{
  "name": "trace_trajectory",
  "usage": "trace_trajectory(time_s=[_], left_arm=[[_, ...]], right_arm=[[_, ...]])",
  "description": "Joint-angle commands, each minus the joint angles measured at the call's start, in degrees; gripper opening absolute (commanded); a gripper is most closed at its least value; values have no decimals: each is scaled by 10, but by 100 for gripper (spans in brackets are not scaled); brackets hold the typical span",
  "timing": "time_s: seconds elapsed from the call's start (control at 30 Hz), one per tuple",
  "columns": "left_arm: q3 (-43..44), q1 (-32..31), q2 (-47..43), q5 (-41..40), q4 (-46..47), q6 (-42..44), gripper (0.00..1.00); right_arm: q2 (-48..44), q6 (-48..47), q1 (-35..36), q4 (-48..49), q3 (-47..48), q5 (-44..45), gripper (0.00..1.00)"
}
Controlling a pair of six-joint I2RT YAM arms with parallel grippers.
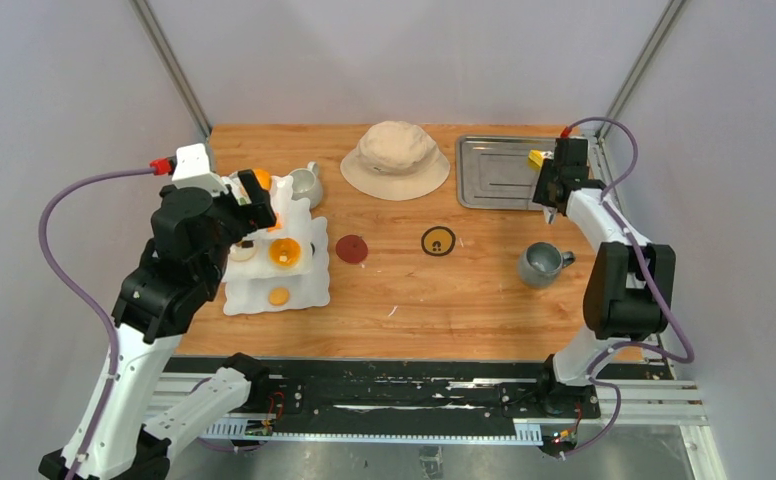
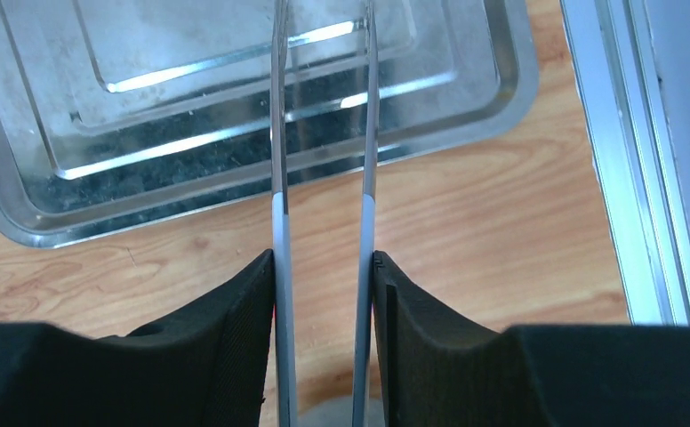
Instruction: Serve the afternoon tea
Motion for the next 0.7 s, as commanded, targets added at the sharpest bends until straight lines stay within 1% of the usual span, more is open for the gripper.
trace_trajectory(time_s=[0.0,0.13,0.3,0.37,0.5,0.6,0.67], left_arm=[[1,-3,8,-4,25,5,98],[2,-4,12,-7,30,6,98],[3,-3,19,-7,33,8,98],[3,-3,23,-7,35,8,98],[6,-4,27,-7,38,10,98],[5,-4,27,-7,41,11,98],[4,-4,28,-5,42,11,98]], right_arm=[[28,-19,-18,28,43,-15,42],[71,-20,-25,30,77,-30,41],[102,-22,-28,30,107,-46,41],[106,-22,-28,29,112,-50,39],[93,-17,-28,32,102,-53,22],[81,-16,-28,32,93,-55,2],[70,-13,-28,31,84,-59,1]])
